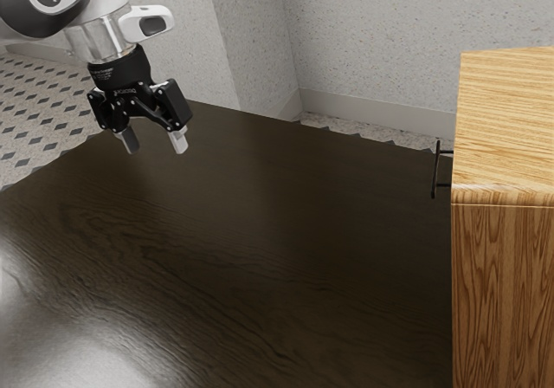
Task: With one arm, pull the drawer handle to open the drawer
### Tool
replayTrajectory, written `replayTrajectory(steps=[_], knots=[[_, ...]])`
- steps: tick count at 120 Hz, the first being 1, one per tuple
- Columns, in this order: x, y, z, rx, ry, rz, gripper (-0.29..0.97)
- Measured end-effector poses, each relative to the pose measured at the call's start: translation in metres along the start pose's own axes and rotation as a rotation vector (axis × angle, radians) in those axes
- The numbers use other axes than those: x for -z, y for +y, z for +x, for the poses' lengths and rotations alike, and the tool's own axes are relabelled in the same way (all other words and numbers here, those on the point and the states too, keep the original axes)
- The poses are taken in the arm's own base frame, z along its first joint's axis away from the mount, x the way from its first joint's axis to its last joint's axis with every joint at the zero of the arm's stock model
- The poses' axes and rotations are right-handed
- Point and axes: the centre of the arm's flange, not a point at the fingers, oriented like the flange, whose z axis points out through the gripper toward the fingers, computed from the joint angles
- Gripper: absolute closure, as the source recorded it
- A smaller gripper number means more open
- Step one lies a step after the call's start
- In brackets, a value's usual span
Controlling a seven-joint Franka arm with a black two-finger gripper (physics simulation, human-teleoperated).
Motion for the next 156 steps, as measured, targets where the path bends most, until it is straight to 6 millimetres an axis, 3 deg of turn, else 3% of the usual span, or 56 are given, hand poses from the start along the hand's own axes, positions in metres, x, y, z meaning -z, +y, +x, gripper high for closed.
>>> replayTrajectory(steps=[33,47,59,68,83,90,101,132,156], knots=[[0.003,0.001,-0.001,-0.003,0.005,-0.001,0.0],[0.08,0.006,-0.042,-0.027,0.141,-0.012,0.0],[0.101,0.004,-0.059,-0.03,0.173,-0.018,0.0],[0.092,-0.014,-0.049,0.005,0.156,-0.015,0.0],[0.042,-0.052,-0.003,0.082,0.08,-0.003,0.0],[0.029,-0.057,0.009,0.09,0.069,-0.005,0.0],[0.007,-0.045,0.026,0.07,0.044,-0.01,0.0],[-0.012,-0.033,0.04,0.046,0.027,-0.016,0.0],[-0.049,0.045,0.055,-0.047,0.036,-0.101,0.0]])
